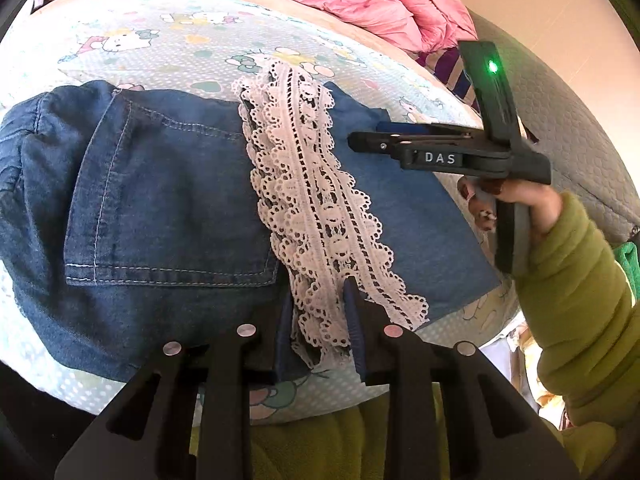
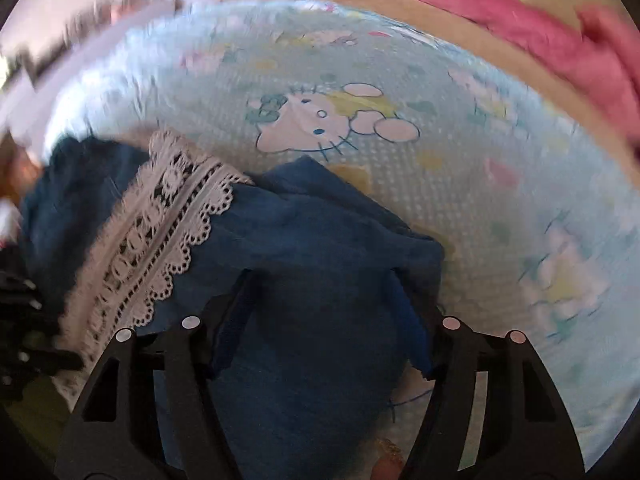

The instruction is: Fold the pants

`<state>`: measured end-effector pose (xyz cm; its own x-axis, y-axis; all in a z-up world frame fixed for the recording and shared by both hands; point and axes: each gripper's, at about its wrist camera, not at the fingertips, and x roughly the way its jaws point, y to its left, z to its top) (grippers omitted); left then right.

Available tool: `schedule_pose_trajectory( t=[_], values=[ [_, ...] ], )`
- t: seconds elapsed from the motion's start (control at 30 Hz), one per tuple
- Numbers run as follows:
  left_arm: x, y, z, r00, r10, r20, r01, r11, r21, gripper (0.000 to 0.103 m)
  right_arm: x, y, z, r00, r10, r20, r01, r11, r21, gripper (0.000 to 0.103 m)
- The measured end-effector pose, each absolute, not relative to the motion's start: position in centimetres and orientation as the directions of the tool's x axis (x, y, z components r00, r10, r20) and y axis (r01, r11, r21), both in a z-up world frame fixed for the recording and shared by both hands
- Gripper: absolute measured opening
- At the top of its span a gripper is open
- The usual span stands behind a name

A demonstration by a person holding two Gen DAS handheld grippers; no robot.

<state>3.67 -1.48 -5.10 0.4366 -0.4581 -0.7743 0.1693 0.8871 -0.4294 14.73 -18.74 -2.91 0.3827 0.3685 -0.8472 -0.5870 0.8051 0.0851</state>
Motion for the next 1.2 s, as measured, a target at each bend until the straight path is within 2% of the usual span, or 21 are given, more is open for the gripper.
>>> schedule_pose_trajectory(
  t=[0.1,0.2,0.27,0.3,0.33,0.4,0.47,0.6,0.73,1.07,1.17,1.2],
  values=[
    [3.8,-1.3,-5.2,0.433,-0.462,-0.774,0.169,0.885,-0.434,0.026,14.1,-17.9,-2.9,0.420,0.330,-0.846,-0.602,0.798,0.013,0.059],
    [3.8,-1.1,-4.9,0.437,-0.463,-0.771,0.170,0.884,-0.434,0.028,14.1,-18.1,-2.3,0.427,0.337,-0.839,-0.595,0.803,0.019,0.059],
    [3.5,-0.7,-4.2,0.458,-0.452,-0.765,0.173,0.890,-0.422,0.034,13.4,-18.4,-1.3,0.452,0.350,-0.821,-0.592,0.806,0.017,0.063],
    [3.4,-0.6,-3.8,0.472,-0.447,-0.759,0.176,0.892,-0.416,0.036,12.8,-18.6,-0.5,0.464,0.364,-0.807,-0.596,0.803,0.020,0.071],
    [3.2,-0.3,-3.2,0.493,-0.434,-0.754,0.177,0.899,-0.401,0.041,12.2,-18.9,0.1,0.474,0.379,-0.795,-0.600,0.800,0.024,0.072],
    [2.8,0.0,-2.2,0.529,-0.395,-0.751,0.172,0.917,-0.360,0.051,11.0,-19.5,1.3,0.494,0.396,-0.774,-0.601,0.799,0.025,0.073],
    [2.5,0.3,-1.2,0.560,-0.366,-0.743,0.167,0.928,-0.332,0.052,10.0,-20.1,2.4,0.512,0.407,-0.757,-0.598,0.801,0.026,0.073],
    [2.0,1.0,-0.1,0.591,-0.334,-0.734,0.146,0.939,-0.310,0.066,7.8,-21.5,4.2,0.539,0.427,-0.726,-0.600,0.799,0.025,0.076],
    [1.5,1.9,1.0,0.622,-0.295,-0.725,0.109,0.950,-0.293,0.066,5.8,-22.4,5.2,0.556,0.437,-0.708,-0.602,0.798,0.019,0.081],
    [-0.3,0.4,2.8,0.652,-0.270,-0.708,0.145,0.962,-0.233,0.065,2.3,-23.2,6.0,0.539,0.474,-0.697,-0.643,0.766,0.024,0.081],
    [-0.3,-1.1,2.5,0.634,-0.279,-0.721,0.177,0.960,-0.216,0.056,1.0,-23.0,5.8,0.511,0.490,-0.707,-0.668,0.743,0.033,0.074],
    [-0.2,-1.7,2.1,0.618,-0.291,-0.730,0.195,0.957,-0.216,0.052,0.6,-22.8,5.4,0.497,0.492,-0.715,-0.676,0.736,0.037,0.067]
  ],
)
